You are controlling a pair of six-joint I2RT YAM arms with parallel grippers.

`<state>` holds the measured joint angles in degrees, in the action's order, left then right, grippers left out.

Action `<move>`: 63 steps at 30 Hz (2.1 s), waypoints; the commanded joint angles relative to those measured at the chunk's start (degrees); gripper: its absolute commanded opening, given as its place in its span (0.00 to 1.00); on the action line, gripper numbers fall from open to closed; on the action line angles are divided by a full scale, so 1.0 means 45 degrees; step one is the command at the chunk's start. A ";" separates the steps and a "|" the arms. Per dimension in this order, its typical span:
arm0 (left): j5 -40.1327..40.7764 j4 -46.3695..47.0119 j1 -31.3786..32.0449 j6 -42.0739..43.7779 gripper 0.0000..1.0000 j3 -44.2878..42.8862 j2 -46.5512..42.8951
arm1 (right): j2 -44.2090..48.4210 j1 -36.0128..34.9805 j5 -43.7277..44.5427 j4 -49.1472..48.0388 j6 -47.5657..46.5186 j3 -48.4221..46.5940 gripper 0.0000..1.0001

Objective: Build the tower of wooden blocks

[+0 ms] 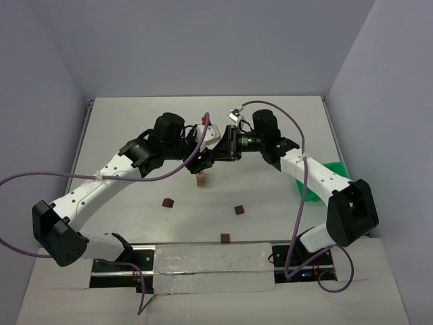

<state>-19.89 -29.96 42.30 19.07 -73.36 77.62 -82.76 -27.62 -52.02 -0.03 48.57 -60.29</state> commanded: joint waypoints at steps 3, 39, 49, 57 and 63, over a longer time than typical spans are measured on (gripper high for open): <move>-0.0631 -0.0037 0.0021 0.0106 0.67 -0.0767 -0.0062 | 0.0052 -0.0113 -0.0451 -0.0595 -0.0085 0.0148 0.00; -0.0832 -0.0282 0.0033 0.0341 0.59 -0.0748 0.0018 | 0.0125 -0.0096 -0.0897 -0.1039 0.0092 0.0366 0.00; -0.1005 -0.0840 -0.0004 0.0919 0.07 -0.0851 0.0087 | -0.0219 -0.0113 -0.1383 -0.1282 0.0298 0.0181 0.17; -0.1284 -0.1205 -0.0281 0.1389 0.00 -0.0896 -0.0082 | -0.0369 0.0054 -0.1409 -0.1233 0.0379 0.0186 0.92; -0.2084 -0.2853 -0.1112 0.3066 0.00 -0.1744 0.0361 | -0.0515 0.1039 -0.1174 -0.0150 -0.0304 -0.0117 1.00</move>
<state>-25.67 -38.81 38.88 27.27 -76.45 78.08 -84.62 -26.01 -57.12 -2.92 49.62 -58.52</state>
